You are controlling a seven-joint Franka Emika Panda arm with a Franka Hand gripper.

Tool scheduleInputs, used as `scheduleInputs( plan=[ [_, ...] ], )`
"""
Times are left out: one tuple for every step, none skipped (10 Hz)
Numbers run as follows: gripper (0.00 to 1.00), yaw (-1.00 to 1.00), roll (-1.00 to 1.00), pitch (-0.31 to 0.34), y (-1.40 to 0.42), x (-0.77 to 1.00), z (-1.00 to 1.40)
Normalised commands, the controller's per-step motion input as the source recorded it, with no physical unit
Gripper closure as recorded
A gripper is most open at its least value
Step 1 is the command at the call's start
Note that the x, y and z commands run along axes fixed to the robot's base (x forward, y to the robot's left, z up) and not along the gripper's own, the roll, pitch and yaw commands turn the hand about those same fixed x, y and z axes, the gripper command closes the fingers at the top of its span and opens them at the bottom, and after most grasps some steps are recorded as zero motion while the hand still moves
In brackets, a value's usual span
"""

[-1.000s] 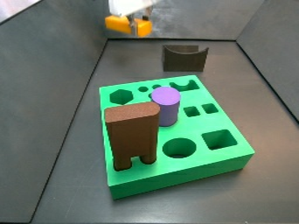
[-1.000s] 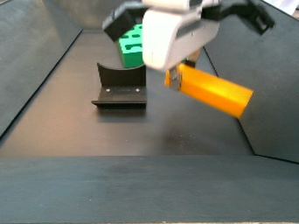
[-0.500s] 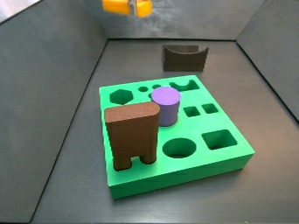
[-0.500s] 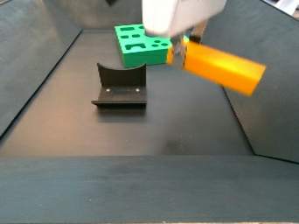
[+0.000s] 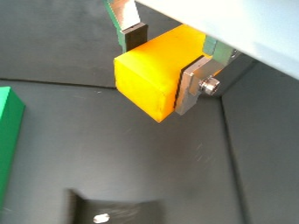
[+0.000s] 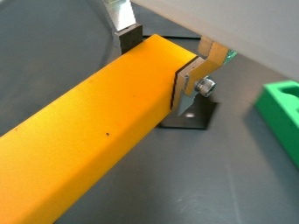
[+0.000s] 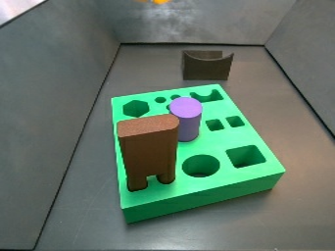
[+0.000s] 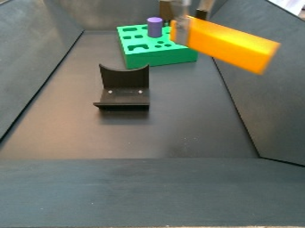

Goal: Pick up the rectangle object. Move up. Place the rectangle object on the fixture. Regrasp the rectangle object. Move to above the board. Insert the rectangle object.
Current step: Place the rectangle object on the fixture.

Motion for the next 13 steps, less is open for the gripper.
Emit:
scheduleInputs(
  plan=[
    [1.0,-1.0,0.07,-0.057,-0.41,1.0,-0.12],
    [1.0,-1.0,0.08,-0.045,-0.29,1.0,-0.08],
    [1.0,-1.0,0.08,-0.037,-0.25,1.0,-0.07],
    [1.0,-1.0,0.09,-0.026,-0.13,0.87,-0.06],
    [1.0,-1.0,0.1,-0.016,-0.09,0.78,-0.05],
    [1.0,-1.0,0.12,0.003,-0.05,0.61,-0.03],
    [1.0,-1.0,0.14,0.028,-0.01,0.43,-0.03],
    [1.0,-1.0,0.17,0.058,0.0,0.3,-0.02],
    [1.0,-0.73,0.16,0.081,0.0,0.17,-0.02],
    [1.0,-0.49,0.16,0.098,0.0,0.06,-0.02],
    [1.0,-0.27,0.16,0.094,0.0,0.02,0.01],
    [1.0,-0.14,-1.0,0.111,-0.97,0.69,0.17],
    [1.0,-0.12,-1.0,0.111,-0.97,0.69,0.16]
  ],
)
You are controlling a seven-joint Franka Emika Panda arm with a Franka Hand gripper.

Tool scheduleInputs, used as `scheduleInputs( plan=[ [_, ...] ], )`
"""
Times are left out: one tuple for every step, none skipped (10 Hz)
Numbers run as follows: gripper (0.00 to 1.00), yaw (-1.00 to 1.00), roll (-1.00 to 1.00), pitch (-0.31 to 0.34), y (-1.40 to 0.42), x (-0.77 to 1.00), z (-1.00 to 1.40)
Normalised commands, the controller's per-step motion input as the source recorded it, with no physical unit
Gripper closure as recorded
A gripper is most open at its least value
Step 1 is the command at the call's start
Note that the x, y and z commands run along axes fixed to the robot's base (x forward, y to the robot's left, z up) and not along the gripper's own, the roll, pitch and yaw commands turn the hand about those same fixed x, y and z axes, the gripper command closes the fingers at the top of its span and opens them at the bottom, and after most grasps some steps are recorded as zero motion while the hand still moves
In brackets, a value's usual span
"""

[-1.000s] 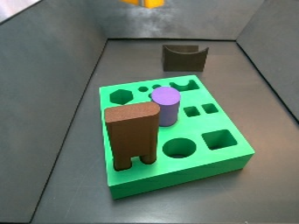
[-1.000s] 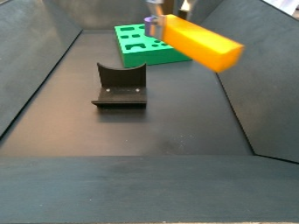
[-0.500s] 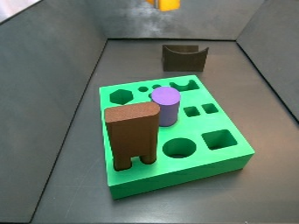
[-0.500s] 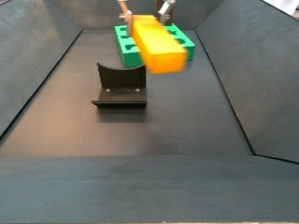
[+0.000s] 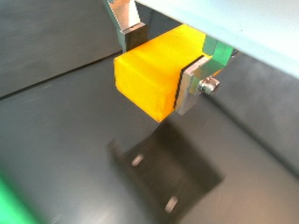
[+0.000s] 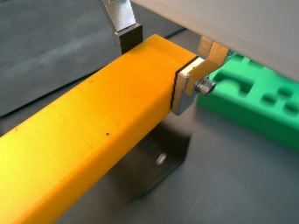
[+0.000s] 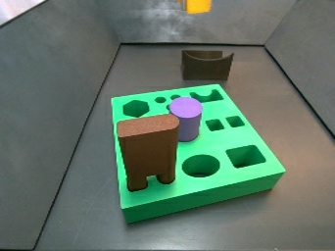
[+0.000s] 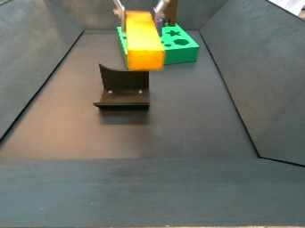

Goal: Pick up the rectangle object. Move up. Place the rectangle object on the fixture. Regrasp the rectangle object. Move to above the board. Insert the rectangle object.
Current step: Place the rectangle object on the fixture.

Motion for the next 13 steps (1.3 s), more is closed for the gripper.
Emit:
scheduleInputs(
  plan=[
    [1.0,-0.12,-1.0,0.128,-0.54,0.56,0.07],
    [1.0,-0.12,-1.0,0.132,-0.33,0.51,0.03],
    [1.0,-0.13,-1.0,0.138,-0.09,0.43,0.0],
    [1.0,-0.13,-1.0,0.144,-0.04,0.33,0.01],
    [1.0,-0.13,-1.0,0.147,-0.02,0.28,0.01],
    [1.0,-0.14,-1.0,0.15,0.01,0.18,-0.01],
    [1.0,-0.15,-1.0,0.151,0.03,0.1,-0.01],
    [1.0,-0.15,-1.0,0.148,0.03,0.07,0.0],
    [1.0,-0.17,-1.0,0.139,0.03,0.06,-0.01],
    [1.0,-0.18,-1.0,0.14,0.04,0.07,-0.02],
    [1.0,-0.2,-1.0,0.141,0.04,0.08,-0.01],
    [1.0,-0.23,-1.0,0.141,0.04,0.08,-0.01],
    [1.0,-0.26,-1.0,0.129,0.04,0.08,-0.01]
  ],
)
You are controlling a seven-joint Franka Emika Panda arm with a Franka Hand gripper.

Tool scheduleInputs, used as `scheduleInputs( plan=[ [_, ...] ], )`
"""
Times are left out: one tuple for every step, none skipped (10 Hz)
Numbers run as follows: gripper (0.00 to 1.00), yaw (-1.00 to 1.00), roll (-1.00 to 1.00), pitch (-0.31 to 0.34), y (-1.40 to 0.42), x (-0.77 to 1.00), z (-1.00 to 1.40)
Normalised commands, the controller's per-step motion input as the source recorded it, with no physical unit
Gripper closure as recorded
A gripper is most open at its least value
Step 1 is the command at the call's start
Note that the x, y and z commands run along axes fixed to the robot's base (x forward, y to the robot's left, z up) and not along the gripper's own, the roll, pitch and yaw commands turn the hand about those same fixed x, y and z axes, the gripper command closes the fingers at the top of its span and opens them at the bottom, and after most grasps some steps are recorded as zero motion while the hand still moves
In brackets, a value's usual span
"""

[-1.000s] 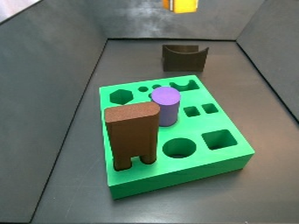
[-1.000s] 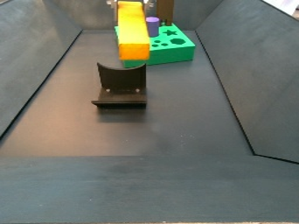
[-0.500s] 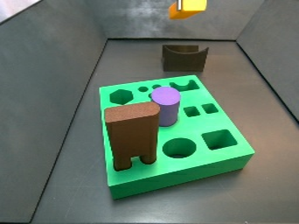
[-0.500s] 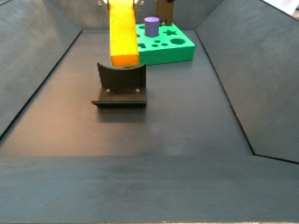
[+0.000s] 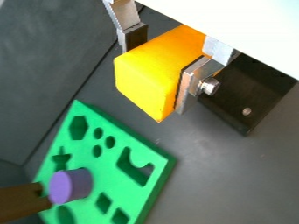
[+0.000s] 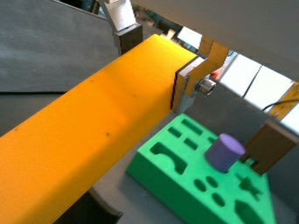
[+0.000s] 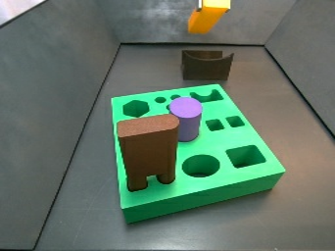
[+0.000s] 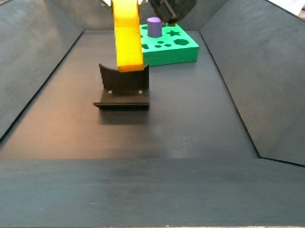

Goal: Pick up the rectangle object. Move up. Place the rectangle object on the fixture. Regrasp the rectangle object. Move to above the board. Insert the rectangle object.
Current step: Place the rectangle object on the fixture.

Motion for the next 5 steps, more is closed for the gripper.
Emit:
scheduleInputs(
  plan=[
    [1.0,-0.27,-0.94,0.113,0.04,0.08,-0.01],
    [1.0,-0.25,-0.68,0.056,0.04,0.08,-0.02],
    [1.0,-0.23,-0.49,0.019,0.05,0.08,-0.02],
    [1.0,-0.19,-0.29,-0.021,0.03,0.07,0.0],
    [1.0,-0.17,-0.23,-0.04,0.03,0.07,0.0]
  ],
)
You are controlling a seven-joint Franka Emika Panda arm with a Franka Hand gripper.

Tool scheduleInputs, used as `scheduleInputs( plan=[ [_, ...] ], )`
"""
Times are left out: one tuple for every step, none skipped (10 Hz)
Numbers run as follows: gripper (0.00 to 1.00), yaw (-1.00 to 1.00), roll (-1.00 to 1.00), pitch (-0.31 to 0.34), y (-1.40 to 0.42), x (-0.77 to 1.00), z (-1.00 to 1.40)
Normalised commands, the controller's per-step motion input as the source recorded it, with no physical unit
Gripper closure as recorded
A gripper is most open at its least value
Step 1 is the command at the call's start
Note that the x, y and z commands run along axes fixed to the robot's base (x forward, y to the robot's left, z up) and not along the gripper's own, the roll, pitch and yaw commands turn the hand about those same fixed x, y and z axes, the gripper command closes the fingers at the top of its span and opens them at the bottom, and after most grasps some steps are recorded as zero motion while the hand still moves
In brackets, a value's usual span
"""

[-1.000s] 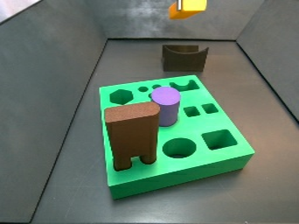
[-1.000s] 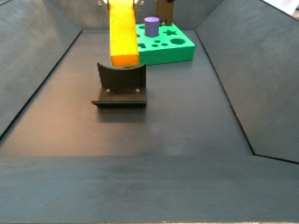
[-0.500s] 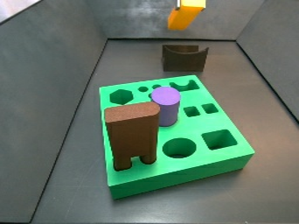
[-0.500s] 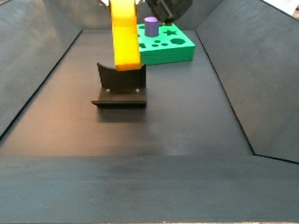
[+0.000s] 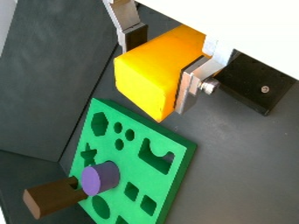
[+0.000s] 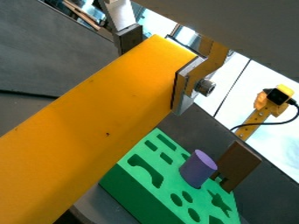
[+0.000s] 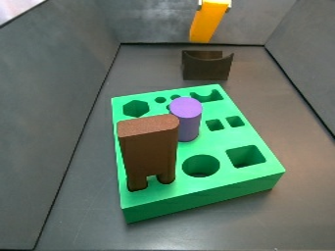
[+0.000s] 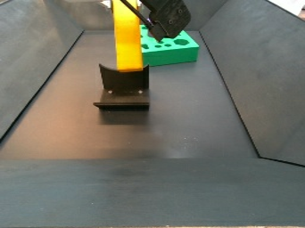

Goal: Pick up the rectangle object. Move up. Place the rectangle object on the fixture. Regrasp the rectangle object. Move to above the board. Insert the rectangle object.
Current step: Place the rectangle object on the fixture.

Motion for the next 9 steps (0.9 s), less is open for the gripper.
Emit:
scheduleInputs(
  plan=[
    [1.0,-0.25,-0.22,-0.135,0.02,0.09,-1.0],
    [1.0,-0.2,-0.2,-0.155,0.03,0.1,-1.0],
    [1.0,-0.13,-0.17,-0.16,0.03,0.11,-1.0],
    [1.0,-0.07,-0.13,-0.16,0.03,0.12,-1.0],
    [1.0,-0.03,-0.1,-0.165,0.03,0.12,-1.0],
    [1.0,0.02,-0.08,-0.151,0.03,0.1,-0.85],
    [1.0,0.04,-0.07,-0.127,0.02,0.09,-0.65],
    [1.0,0.06,-0.06,-0.111,0.01,0.08,-0.53],
    [1.0,0.07,-0.05,-0.064,0.01,0.06,-0.29]
  ],
)
